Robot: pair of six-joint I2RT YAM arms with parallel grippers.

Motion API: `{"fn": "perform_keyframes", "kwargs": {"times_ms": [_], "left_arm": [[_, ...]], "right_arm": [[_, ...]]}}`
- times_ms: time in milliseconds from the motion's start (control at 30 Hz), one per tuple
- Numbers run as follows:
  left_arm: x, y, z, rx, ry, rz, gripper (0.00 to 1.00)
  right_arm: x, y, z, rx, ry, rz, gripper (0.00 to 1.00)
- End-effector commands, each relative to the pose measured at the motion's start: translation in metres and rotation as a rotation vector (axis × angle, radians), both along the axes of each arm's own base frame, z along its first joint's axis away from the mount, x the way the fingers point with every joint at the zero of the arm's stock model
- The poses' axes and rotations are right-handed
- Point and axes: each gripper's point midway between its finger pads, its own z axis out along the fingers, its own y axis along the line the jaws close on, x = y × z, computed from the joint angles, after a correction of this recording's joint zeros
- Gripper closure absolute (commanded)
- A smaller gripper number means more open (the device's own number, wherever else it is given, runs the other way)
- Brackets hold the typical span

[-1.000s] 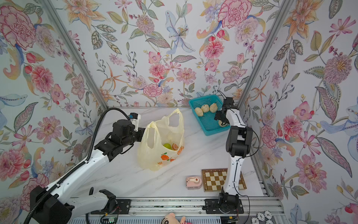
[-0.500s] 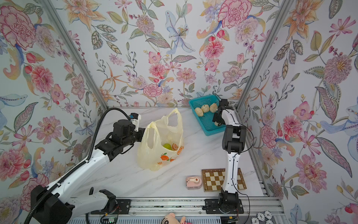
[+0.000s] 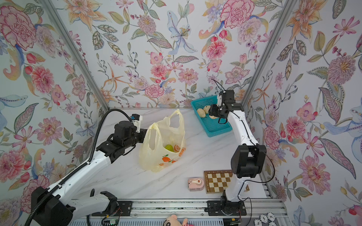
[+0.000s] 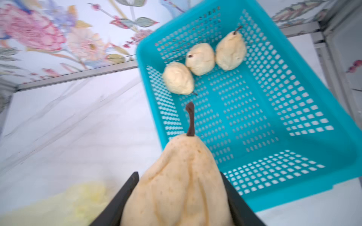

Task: Place the pears into plastic bags & tie knots
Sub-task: Place the pear in the plastic bag.

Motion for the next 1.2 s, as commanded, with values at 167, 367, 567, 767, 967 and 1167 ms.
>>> {"fn": "perform_keyframes", "kwargs": {"times_ms": [167, 367, 567, 767, 967, 1167], "left_arm": [[-0.003, 0.002, 0.004, -0.001, -0.015, 0.006, 1.00], [-0.001, 0.001, 0.003, 0.011, -0.011, 0.005, 1.00], [0.002, -0.001, 0.007, 0.026, -0.015, -0.006, 1.00], [0.002, -0.004, 0.009, 0.019, -0.015, -0.020, 1.00], [0.000, -0.003, 0.009, 0.017, -0.018, -0.018, 1.00], [0.000, -0.002, 0.007, 0.005, -0.014, -0.006, 1.00]], "right_arm": [[-0.112, 0.103, 0.081, 0.206, -0.137, 0.303, 0.44], [-0.190, 0.149, 0.113, 0.274, -0.244, 0.447, 0.45], [-0.233, 0.199, 0.099, 0.256, -0.280, 0.585, 0.45], [-0.217, 0.229, 0.039, 0.136, -0.170, 0.568, 0.43], [-0.202, 0.245, -0.010, 0.105, -0.103, 0.548, 0.43], [-0.222, 0.269, -0.048, 0.154, 0.026, 0.700, 0.31]]}}
